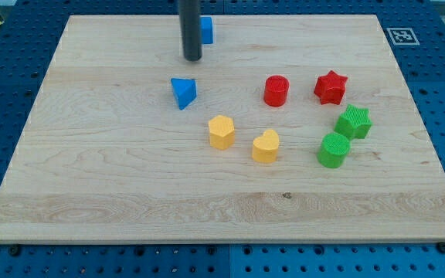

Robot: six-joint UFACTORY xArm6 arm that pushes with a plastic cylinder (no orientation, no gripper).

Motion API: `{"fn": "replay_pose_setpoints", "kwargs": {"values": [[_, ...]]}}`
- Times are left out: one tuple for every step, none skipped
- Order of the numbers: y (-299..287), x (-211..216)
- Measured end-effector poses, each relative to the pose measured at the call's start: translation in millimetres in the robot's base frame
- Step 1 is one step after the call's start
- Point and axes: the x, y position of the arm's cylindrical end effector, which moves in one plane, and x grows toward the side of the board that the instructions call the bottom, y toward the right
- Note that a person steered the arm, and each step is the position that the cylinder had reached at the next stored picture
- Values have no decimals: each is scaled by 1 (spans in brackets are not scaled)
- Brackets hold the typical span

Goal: Push the triangle into the cube

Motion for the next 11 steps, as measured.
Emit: {"fn": "replay_pose_setpoints", "kwargs": {"values": [[-44, 34], [-52, 102], [-23, 122], [-17, 117], [-16, 106], [12, 105], [31, 103], [31, 95], [31, 80], [28, 73], [14, 73]]}}
